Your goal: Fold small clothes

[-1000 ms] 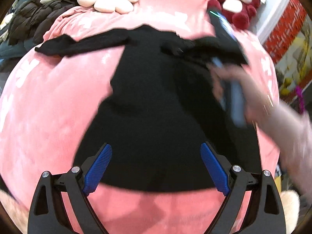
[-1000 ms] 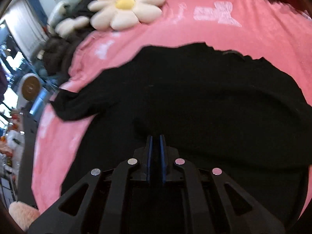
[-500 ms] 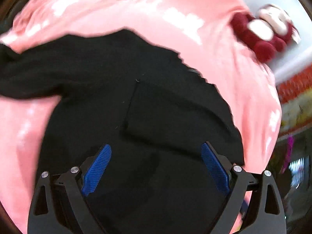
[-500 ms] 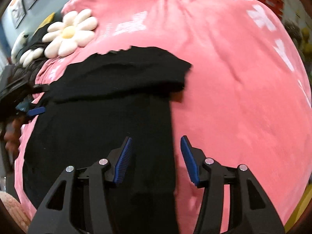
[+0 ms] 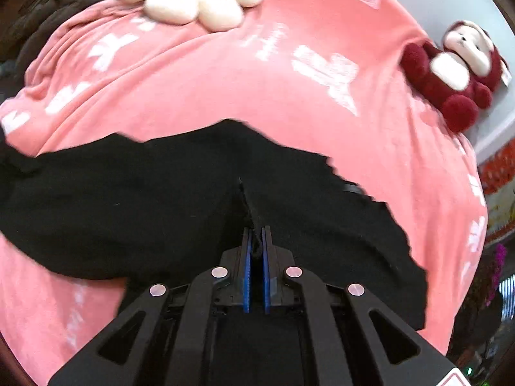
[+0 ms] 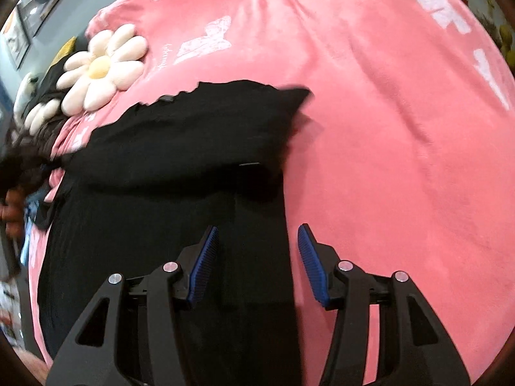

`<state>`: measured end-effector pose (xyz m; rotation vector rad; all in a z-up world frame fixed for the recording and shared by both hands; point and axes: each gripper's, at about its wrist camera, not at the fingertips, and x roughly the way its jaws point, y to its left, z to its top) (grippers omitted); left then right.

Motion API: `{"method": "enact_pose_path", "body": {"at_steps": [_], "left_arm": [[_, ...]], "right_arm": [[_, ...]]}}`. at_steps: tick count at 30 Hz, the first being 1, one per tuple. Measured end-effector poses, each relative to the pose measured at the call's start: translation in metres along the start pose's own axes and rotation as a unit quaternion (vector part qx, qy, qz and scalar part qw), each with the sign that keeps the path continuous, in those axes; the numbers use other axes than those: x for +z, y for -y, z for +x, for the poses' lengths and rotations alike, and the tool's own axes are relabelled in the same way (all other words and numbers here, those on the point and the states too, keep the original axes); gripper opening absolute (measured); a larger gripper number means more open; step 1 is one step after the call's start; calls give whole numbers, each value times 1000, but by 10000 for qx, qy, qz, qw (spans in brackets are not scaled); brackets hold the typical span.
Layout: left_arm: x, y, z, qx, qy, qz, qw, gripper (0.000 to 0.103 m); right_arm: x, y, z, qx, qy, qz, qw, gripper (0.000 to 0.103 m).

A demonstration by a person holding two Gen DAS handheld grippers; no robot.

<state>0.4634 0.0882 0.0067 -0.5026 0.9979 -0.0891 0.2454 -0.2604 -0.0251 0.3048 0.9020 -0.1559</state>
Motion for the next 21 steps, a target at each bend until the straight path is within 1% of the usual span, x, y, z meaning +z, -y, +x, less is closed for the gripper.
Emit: {"method": "enact_pose_path", "body": {"at_steps": [3, 4, 5, 6, 7, 9, 10, 11, 12, 13, 14, 15, 17, 19, 20, 21], "left_arm": [[-5, -13, 2, -63, -42, -92, 9999, 3], [-7, -14, 3, -41, -54, -56, 10000, 3], [-8, -14, 4, -43, -71, -44, 10000, 3], [-9, -15, 5, -66, -76, -39, 9999, 3], [-9, -13, 6, -71, -81, -18, 9999, 3], [-10, -11, 9, -145, -127, 65, 9998, 4], [-11, -9, 11, -22, -118, 175, 9998, 4], [-14, -9, 13, 100, -107, 324, 9994, 4], [-15, -9, 16, 187, -137, 397, 9989, 3], [-15, -11, 20, 239, -178, 397, 9988, 4], [-16, -15, 22, 242, -202, 374, 9988, 4], [-17, -18, 22, 228, -178, 352, 9990, 3], [-17, -21, 21, 248, -153, 354, 9989, 3], [-17, -21, 15, 308, -111, 403, 9986, 4], [-16, -20, 11, 288, -87, 406, 9987, 4], [-16, -18, 6, 172, -50, 388, 9991, 4]], "right_arm": [[15, -1, 14, -45, 33, 140, 9999, 50], [19, -1, 18, -107, 37, 114, 9999, 45], [24, 0, 19, -220, 68, 77, 9997, 27], [32, 9, 14, -393, 204, 191, 9988, 16], [36, 21, 8, -373, 325, 411, 9979, 15], [40, 42, 3, -407, 412, 718, 9957, 15], [39, 47, 9, -514, 286, 664, 9961, 15], [35, 49, 20, -535, 22, 563, 9970, 16], [32, 50, 25, -459, -98, 530, 9975, 17], [30, 49, 18, -457, 34, 470, 9978, 17], [30, 48, 13, -436, 85, 451, 9980, 23], [28, 48, 3, -329, 176, 525, 9979, 24], [25, 47, -12, -248, 319, 596, 9974, 24], [21, 41, -32, -205, 567, 498, 9969, 24], [22, 39, -38, -161, 667, 462, 9966, 25], [25, 37, -46, -73, 756, 417, 9962, 25]]}}
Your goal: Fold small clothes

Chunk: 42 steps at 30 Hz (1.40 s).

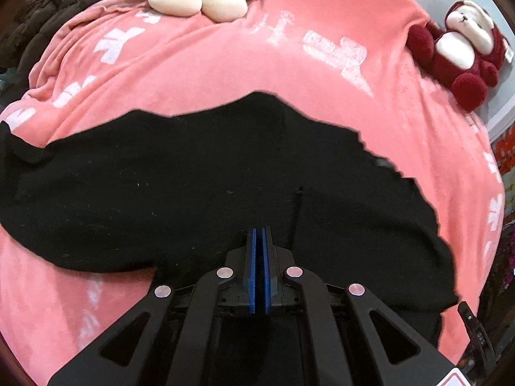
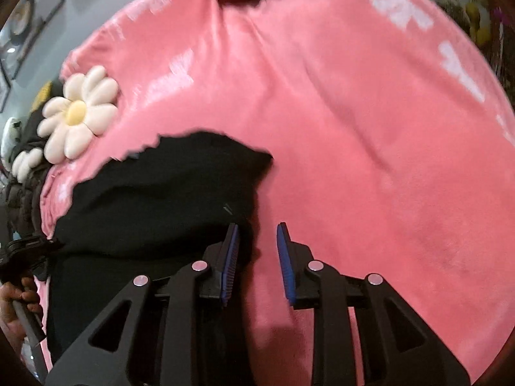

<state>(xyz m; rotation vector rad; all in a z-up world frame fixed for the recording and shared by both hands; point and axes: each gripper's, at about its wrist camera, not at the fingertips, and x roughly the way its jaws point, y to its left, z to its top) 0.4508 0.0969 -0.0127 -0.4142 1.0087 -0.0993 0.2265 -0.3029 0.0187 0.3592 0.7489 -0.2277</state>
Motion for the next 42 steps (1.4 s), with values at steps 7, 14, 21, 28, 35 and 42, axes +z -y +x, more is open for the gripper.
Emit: {"method": "enact_pose_path", "body": {"at_steps": [7, 14, 21, 28, 35, 42], "left_arm": [[2, 32, 12, -66, -270, 327, 9991, 4], [9, 33, 32, 196, -179, 240, 9994, 5], [23, 13, 14, -157, -204, -152, 9996, 10], [5, -27, -23, -107, -175, -58, 9998, 30], [-6, -81, -52, 63, -159, -266, 9995, 46], [3, -186, -70, 188, 150, -1793, 9835, 57]], "right_arm": [[35, -27, 50, 360, -498, 2, 9981, 23], [44, -43, 126, -121, -810, 66, 9966, 19], [35, -91, 77, 444, -524, -508, 9963, 24], [-40, -210, 66, 1007, -820, -2292, 9647, 55], [-54, -297, 111, 830, -919, -2836, 9509, 22], [-51, -314, 114, 1021, -1128, -2398, 9588, 16]]}}
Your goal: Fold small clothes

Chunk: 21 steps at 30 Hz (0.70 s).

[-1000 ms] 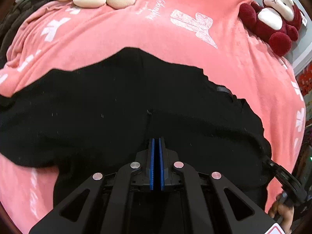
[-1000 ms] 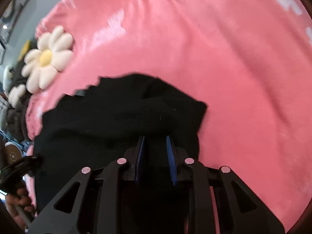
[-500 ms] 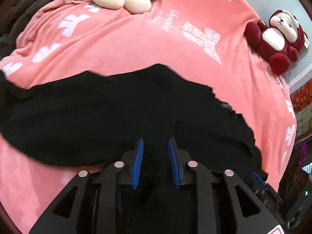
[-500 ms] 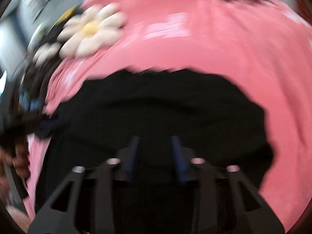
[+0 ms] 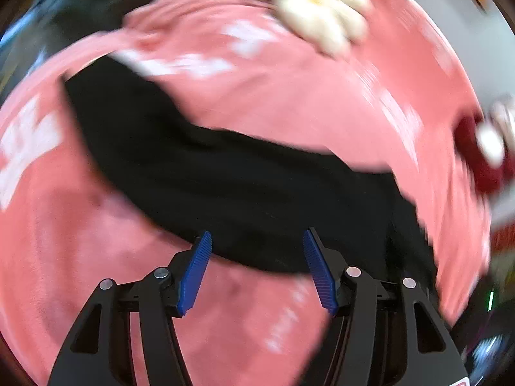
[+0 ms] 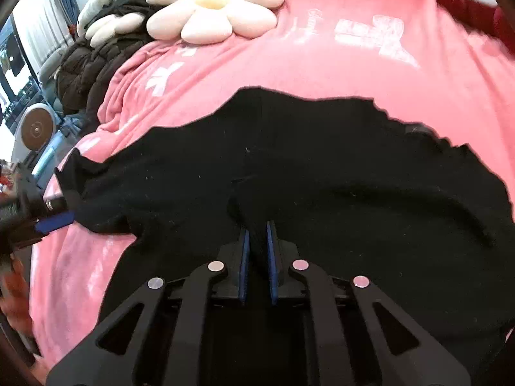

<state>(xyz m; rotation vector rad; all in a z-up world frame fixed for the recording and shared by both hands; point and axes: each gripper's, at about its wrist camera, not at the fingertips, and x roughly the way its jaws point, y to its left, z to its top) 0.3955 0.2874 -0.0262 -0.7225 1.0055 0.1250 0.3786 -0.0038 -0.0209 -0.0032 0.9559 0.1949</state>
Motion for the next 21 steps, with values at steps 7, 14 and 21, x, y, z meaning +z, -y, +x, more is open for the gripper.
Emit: {"method": "enact_pose_path", "body": {"at_steps": [7, 14, 21], "left_arm": [[56, -99, 6, 646, 425, -1360, 9877, 58], [84, -89, 13, 570, 550, -1222, 9893, 1], [38, 131, -69, -646, 1385, 1470, 9773, 1]], "right_arm": [[-62, 20, -84, -18, 553, 310, 9980, 69], [-149, 55, -135, -295, 206, 1120, 9931, 69], [-201, 100, -170, -442, 148, 1995, 9788, 70]]}}
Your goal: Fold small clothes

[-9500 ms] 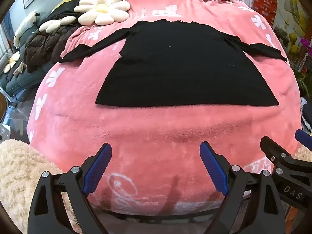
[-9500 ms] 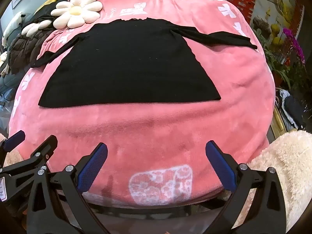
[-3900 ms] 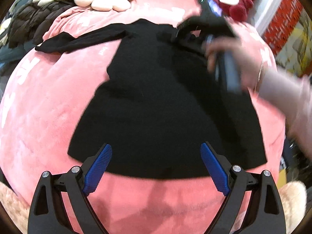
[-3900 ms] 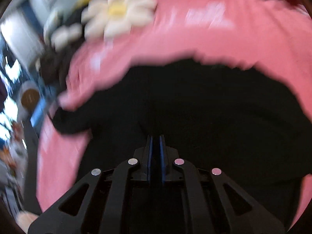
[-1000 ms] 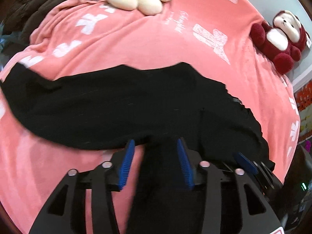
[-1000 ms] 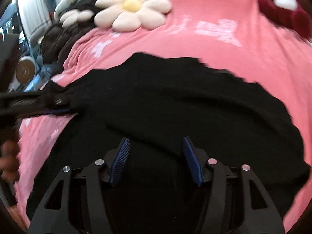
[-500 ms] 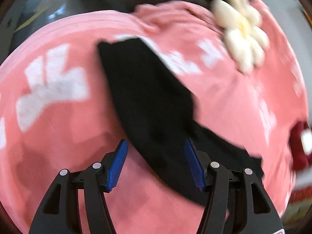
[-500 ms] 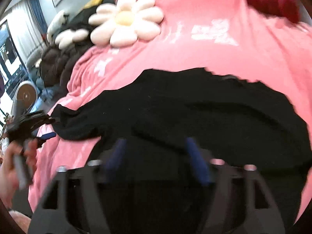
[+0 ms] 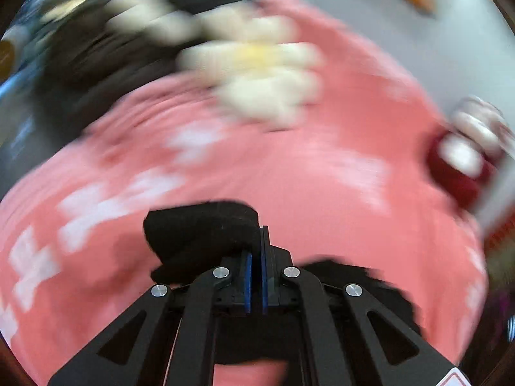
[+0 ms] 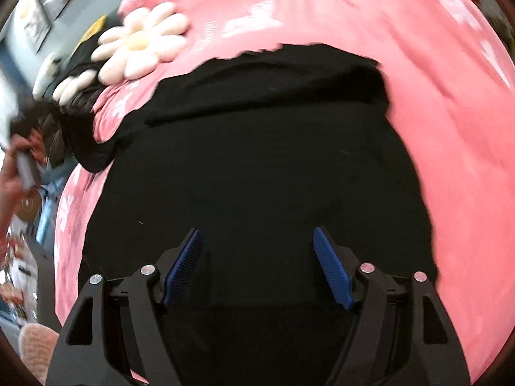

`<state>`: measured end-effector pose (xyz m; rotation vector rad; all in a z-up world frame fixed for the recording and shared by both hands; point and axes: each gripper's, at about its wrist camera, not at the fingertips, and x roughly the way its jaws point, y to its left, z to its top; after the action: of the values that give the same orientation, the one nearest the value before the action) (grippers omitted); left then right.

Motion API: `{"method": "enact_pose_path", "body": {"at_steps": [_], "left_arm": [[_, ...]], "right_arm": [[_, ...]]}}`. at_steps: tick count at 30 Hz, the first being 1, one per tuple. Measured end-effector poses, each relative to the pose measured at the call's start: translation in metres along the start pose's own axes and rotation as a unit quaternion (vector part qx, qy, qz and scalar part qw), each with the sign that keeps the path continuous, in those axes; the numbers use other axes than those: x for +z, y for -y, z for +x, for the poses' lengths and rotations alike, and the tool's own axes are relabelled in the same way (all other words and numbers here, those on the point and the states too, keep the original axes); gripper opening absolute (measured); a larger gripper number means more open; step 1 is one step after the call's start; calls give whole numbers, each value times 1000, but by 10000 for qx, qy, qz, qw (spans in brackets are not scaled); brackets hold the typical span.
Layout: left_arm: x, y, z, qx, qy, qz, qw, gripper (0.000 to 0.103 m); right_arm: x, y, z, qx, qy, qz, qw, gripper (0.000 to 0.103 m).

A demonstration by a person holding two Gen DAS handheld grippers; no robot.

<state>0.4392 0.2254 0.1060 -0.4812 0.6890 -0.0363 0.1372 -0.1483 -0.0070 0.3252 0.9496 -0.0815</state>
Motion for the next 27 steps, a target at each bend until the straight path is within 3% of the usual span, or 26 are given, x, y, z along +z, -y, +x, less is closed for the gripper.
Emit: {"method": "enact_pose_path", "body": {"at_steps": [2, 5, 7, 8, 9, 12, 16, 22, 27], "left_arm": [[-10, 87, -14, -813, -78, 502, 9954, 1], [-50, 172, -10, -1443, -551, 970, 9832, 6], [-101, 218, 5, -1564, -1083, 1373, 9721, 47], [-130, 232, 13, -1395, -1283, 1584, 9690, 69], [-161, 240, 17, -1225, -1387, 1788, 9663, 68], [-233, 240, 25, -920, -1793, 2282, 9525, 68], [-275, 200, 17, -610, -2086, 2137, 9524, 68], [-290, 143, -18, -306, -2047, 2126, 9550, 68], [-283, 115, -36, -265, -2140, 1880, 9582, 69]], "right_arm": [[-2, 15, -9, -114, 46, 100, 9999, 70], [-6, 39, -21, -160, 94, 276, 9994, 70], [-9, 52, -24, -270, 76, 353, 9990, 72], [-11, 60, -25, -337, 42, 393, 9986, 75], [-13, 66, -26, -377, 26, 430, 9984, 75], [-11, 83, -35, -311, 77, 577, 9978, 75], [20, 95, -39, -138, 224, 591, 9979, 75], [105, 84, -12, -34, 558, 365, 9978, 74], [168, 75, 50, 27, 227, 480, 9986, 58]]}}
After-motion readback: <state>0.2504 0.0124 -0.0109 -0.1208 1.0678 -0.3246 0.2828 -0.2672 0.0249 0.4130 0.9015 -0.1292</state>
